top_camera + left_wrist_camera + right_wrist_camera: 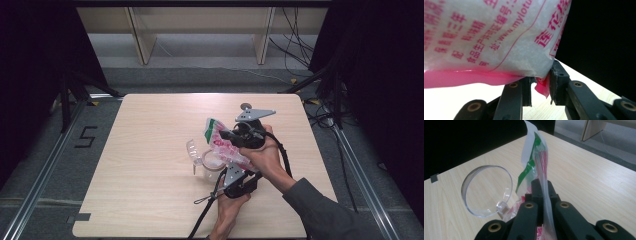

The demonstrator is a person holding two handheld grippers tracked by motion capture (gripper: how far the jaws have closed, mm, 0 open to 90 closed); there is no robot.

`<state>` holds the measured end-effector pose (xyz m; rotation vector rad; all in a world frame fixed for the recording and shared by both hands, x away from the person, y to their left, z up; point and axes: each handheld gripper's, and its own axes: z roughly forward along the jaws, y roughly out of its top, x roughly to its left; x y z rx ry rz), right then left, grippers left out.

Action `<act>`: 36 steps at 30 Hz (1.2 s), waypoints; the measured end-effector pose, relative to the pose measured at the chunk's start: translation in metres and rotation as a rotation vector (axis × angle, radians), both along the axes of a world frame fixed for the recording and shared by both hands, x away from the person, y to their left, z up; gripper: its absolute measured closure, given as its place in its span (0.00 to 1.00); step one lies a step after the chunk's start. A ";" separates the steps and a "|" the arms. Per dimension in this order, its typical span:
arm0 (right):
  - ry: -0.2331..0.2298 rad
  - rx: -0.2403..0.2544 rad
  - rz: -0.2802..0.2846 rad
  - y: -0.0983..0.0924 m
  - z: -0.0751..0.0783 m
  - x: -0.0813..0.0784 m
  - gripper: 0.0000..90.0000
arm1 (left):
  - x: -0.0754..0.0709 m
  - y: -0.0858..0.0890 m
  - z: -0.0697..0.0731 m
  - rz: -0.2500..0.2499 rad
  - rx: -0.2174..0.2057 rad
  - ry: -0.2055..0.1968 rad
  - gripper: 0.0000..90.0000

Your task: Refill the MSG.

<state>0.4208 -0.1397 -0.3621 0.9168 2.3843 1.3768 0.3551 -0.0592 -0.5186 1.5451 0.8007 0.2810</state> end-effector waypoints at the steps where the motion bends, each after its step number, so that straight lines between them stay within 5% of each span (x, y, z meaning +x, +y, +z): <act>1: -0.008 -0.004 0.005 0.000 0.000 0.001 1.00 | 0.000 0.000 0.001 0.002 0.005 0.002 0.82; 6: -0.032 -0.014 0.011 0.003 -0.001 0.004 1.00 | 0.001 0.001 0.000 0.001 -0.009 0.004 0.82; 8: -0.005 -0.011 0.013 0.004 -0.001 0.003 1.00 | 0.002 0.002 0.000 -0.009 0.012 -0.007 0.82; 12: -0.005 -0.013 -0.006 0.004 -0.001 0.004 1.00 | 0.001 -0.003 0.001 0.004 -0.057 0.007 0.82; 20: -0.007 -0.042 0.009 0.007 -0.002 0.006 1.00 | 0.002 -0.003 0.000 0.000 -0.062 0.012 0.82; 21: -0.020 -0.032 -0.001 0.009 -0.003 0.006 1.00 | 0.002 -0.002 0.001 0.006 -0.033 0.014 0.82; 32: -0.001 -0.052 0.004 0.010 -0.003 0.005 1.00 | 0.001 -0.003 0.000 0.001 -0.070 0.012 0.82; 36: -0.005 -0.055 0.006 0.010 -0.002 0.005 1.00 | 0.000 -0.003 0.002 0.009 -0.052 0.020 0.82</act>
